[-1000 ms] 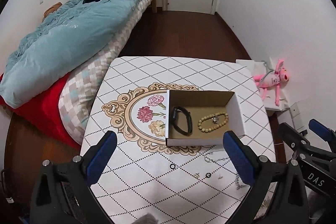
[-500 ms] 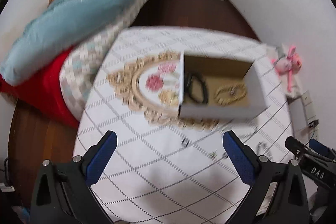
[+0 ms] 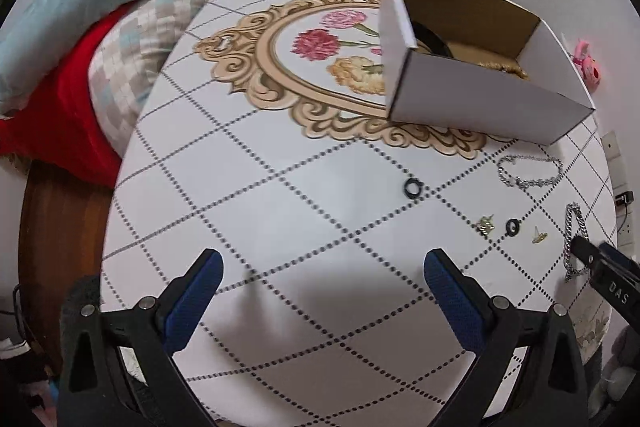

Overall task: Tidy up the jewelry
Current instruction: 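Grasp the thick silver chain bracelet with the right tool while the left tool grasps a gold earring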

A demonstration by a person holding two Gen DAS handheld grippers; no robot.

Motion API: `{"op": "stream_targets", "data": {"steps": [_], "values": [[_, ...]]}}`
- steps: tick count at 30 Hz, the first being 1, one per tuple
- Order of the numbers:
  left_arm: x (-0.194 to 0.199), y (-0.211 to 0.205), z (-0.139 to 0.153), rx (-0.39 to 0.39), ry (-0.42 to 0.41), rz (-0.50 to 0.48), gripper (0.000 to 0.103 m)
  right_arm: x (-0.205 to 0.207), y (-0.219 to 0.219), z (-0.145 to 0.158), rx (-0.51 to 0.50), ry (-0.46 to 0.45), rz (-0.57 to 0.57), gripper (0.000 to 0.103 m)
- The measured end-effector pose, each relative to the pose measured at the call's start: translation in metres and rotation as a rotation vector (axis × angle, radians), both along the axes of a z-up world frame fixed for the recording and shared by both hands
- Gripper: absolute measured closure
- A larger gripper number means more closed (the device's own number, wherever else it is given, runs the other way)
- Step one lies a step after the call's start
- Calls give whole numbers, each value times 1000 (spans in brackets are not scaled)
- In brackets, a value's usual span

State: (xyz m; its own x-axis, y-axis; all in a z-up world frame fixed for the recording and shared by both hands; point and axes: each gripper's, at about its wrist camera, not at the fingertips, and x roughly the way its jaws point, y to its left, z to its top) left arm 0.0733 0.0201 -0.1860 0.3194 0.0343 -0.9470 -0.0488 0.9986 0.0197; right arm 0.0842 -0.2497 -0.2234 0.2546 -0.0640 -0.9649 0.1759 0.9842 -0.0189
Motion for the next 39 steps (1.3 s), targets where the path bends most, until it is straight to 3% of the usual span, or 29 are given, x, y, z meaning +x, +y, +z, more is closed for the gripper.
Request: {"op": "stream_targets", "data": {"steps": [1,3,5,16,19,21,22,27,39], "values": [[0,-3,0,-5,-1,-9,1,0,3,1,-4,-22,7,44],[1,-15,2,-17,-8,-43,1,-1,6,4,-8,-45,13,75],[2,-27,2,-21,-13,-77,1,1,8,6,-10,-49,14,95],[9,-78,-8,-51,-7,-197,12,3,-12,7,44,-57,-20,95],[12,-87,-13,-47,3,-222,29,3,-13,6,49,-54,-19,95],[15,-91,-17,-51,16,-236,53,3,-12,7,50,-56,-21,95],[15,-91,-16,-37,3,-239,54,3,-12,6,50,-55,-22,95],[17,-90,-12,-52,-10,-247,92,6,-15,5,50,-53,-20,95],[14,-84,-8,-72,-23,-234,93,5,-11,10,73,-64,-11,96]]}}
